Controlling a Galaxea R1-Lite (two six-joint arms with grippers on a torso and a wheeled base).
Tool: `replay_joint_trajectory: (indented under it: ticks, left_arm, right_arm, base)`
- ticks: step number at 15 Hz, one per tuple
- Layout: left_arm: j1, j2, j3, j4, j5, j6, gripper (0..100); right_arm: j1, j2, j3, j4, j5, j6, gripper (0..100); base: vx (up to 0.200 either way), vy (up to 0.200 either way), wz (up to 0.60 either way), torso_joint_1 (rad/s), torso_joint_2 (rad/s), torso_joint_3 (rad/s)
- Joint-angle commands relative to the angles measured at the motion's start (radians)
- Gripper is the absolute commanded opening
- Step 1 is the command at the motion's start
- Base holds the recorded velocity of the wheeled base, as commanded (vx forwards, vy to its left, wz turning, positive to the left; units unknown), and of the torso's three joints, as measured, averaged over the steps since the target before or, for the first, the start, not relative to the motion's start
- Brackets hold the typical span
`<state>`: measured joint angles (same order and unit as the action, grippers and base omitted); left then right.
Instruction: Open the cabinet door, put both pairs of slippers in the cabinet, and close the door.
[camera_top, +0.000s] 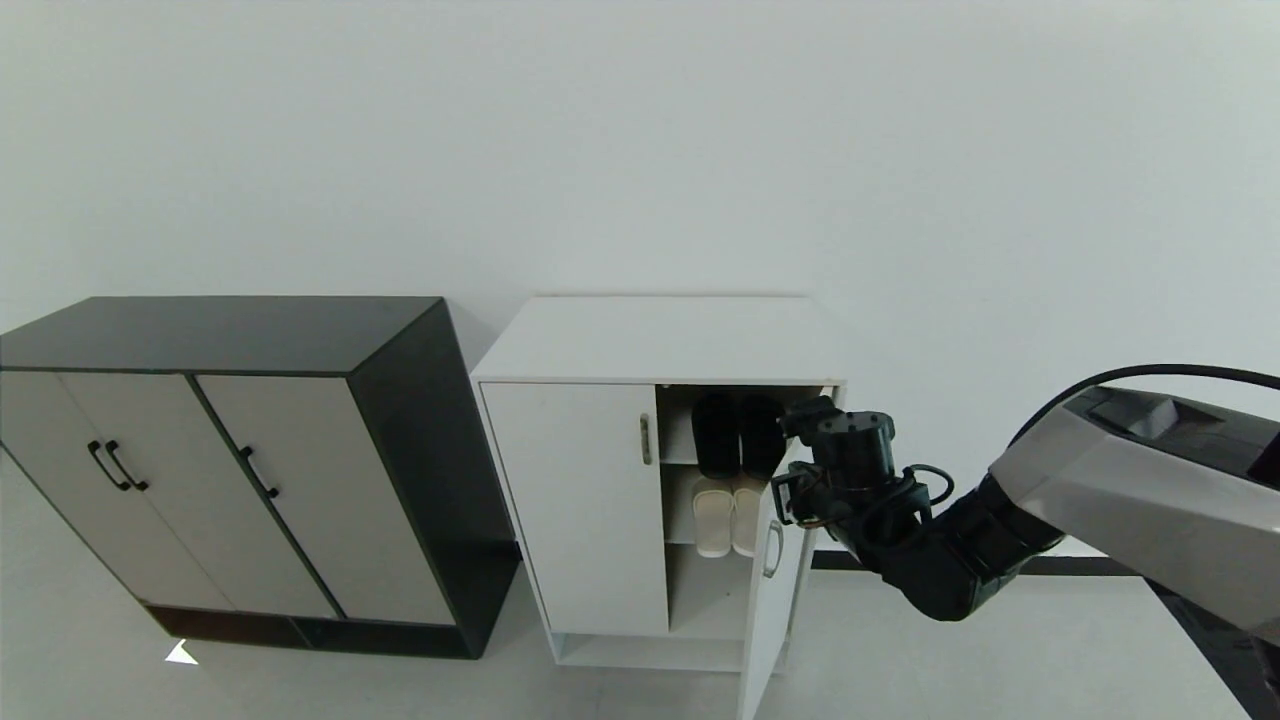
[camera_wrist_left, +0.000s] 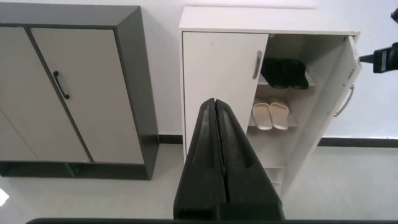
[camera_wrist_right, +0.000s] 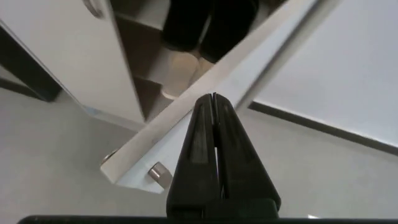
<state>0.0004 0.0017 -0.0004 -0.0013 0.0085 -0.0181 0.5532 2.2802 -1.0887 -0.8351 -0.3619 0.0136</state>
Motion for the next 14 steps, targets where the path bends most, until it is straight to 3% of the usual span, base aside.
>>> replay_joint_trajectory:
  ticks: [1,3,6,7,14]
  left_arm:
    - [0.001,0.000,0.000,0.000,0.001,0.000,0]
    - [0.001,0.000,0.000,0.000,0.001,0.000,0]
    - [0.000,0.000,0.000,0.000,0.001,0.000,0]
    - [0.001,0.000,-0.001,0.000,0.001,0.001,0]
    - [0.001,0.000,0.000,0.000,0.001,0.001,0]
  right_arm:
    - [-0.001,0.010,0.010,-0.061,0.047,0.005,0]
    - [-0.016,0.005,0.066,-0.159,0.190,0.046,0]
    - [-0.134,0.007,0.260,-0.392,0.578,0.022,0]
    - [-0.156,0.008,0.274,-0.406,0.621,0.012,0]
    - [-0.174,0.061,0.257,-0.407,0.620,-0.046,0]
  base:
    - [0.000,0.000,0.00,0.000,0.00,0.000]
    - [0.000,0.000,0.00,0.000,0.00,0.000]
    - [0.000,0.000,0.00,0.000,0.00,0.000]
    - [0.200,0.000,0.00,0.002,0.00,0.007]
    - [0.200,0.000,0.00,0.003,0.00,0.003]
